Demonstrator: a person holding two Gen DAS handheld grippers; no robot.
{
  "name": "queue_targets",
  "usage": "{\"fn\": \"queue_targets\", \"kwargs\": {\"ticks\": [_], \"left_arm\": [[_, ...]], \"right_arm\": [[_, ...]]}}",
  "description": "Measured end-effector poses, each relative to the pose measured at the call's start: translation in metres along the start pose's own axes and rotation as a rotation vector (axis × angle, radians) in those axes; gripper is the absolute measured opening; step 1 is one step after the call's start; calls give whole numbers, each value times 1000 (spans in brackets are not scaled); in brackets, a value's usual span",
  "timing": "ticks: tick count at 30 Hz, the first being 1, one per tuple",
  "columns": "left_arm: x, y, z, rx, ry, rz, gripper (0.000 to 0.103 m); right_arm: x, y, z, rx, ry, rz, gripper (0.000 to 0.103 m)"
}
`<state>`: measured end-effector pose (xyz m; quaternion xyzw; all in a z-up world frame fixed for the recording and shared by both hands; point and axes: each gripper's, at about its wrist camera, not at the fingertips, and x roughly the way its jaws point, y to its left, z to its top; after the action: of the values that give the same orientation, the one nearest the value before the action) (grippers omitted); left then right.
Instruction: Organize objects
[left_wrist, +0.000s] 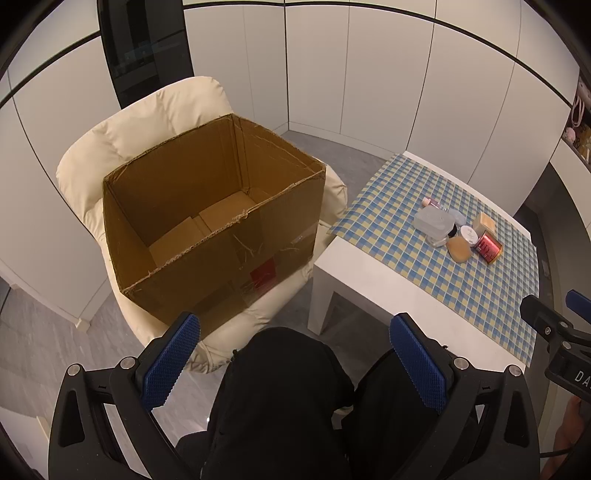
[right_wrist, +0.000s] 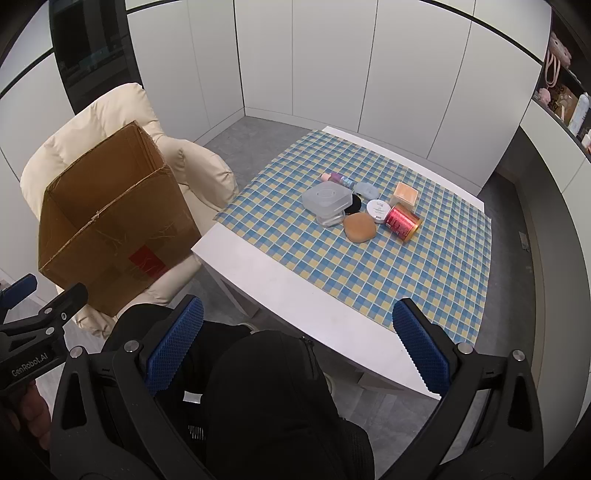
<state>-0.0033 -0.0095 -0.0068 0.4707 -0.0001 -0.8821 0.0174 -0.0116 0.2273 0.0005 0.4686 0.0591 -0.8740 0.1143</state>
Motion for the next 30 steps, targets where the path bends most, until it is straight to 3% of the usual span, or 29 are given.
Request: {"fn": "queue_targets", "kwargs": {"ticks": [17, 25, 30], "left_arm": [[7, -6, 0, 31, 20, -3, 102], [13, -5, 0, -39, 0, -6, 102], [19, -4, -2, -122, 13, -80, 102]], "right_arm": [[1, -2, 1, -5, -1, 6, 103], [2, -14, 0, 17, 1, -11, 103], [2, -23, -2, 18, 0, -24, 103]]}}
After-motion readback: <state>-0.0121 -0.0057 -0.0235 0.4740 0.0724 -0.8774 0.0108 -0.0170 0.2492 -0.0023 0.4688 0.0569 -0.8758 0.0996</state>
